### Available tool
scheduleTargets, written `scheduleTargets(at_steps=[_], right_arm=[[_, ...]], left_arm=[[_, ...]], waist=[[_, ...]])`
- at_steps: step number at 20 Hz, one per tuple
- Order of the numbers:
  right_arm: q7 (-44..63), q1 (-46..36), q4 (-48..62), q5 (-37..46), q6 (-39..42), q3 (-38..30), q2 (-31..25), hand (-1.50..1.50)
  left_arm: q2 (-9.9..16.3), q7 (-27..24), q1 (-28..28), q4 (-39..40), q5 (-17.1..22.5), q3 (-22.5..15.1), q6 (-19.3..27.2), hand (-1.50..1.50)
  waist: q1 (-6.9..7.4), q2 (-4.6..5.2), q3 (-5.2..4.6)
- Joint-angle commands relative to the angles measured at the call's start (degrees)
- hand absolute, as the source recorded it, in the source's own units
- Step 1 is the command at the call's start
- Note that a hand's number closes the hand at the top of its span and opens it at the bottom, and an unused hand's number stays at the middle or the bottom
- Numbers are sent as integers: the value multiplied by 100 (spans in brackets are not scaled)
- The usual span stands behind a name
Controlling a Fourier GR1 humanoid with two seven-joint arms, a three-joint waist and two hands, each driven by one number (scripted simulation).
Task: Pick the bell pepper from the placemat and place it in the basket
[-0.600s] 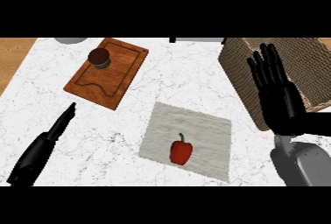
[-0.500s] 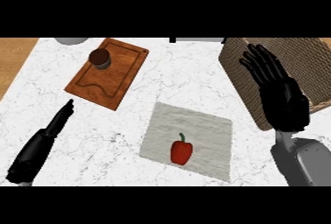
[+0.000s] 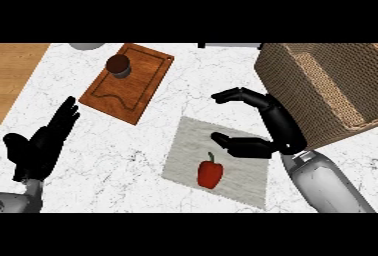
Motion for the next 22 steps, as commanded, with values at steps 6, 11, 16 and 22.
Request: scheduleTargets(at_steps=[6,11,16,22], right_arm=[[2280,-918,759,2498,-1978,1604,1930,-150],[4763,-1847,631,2974,-855,1641,1910,-150],[6322,-2691,902,3607,429,1532,1036,-150],[8054,-3808,308,2664,2472,614,931,-150]], left_arm=[[-120,563,-477,298,181,210,45,0],[-264,578,-529,502,79,212,256,0],[-146,648,-430,514,119,276,179,0],[-111,591,-382,453,123,320,55,0]], waist=[[-117,-61,20],[-281,-140,1],[-407,-225,-8],[-252,-131,22]])
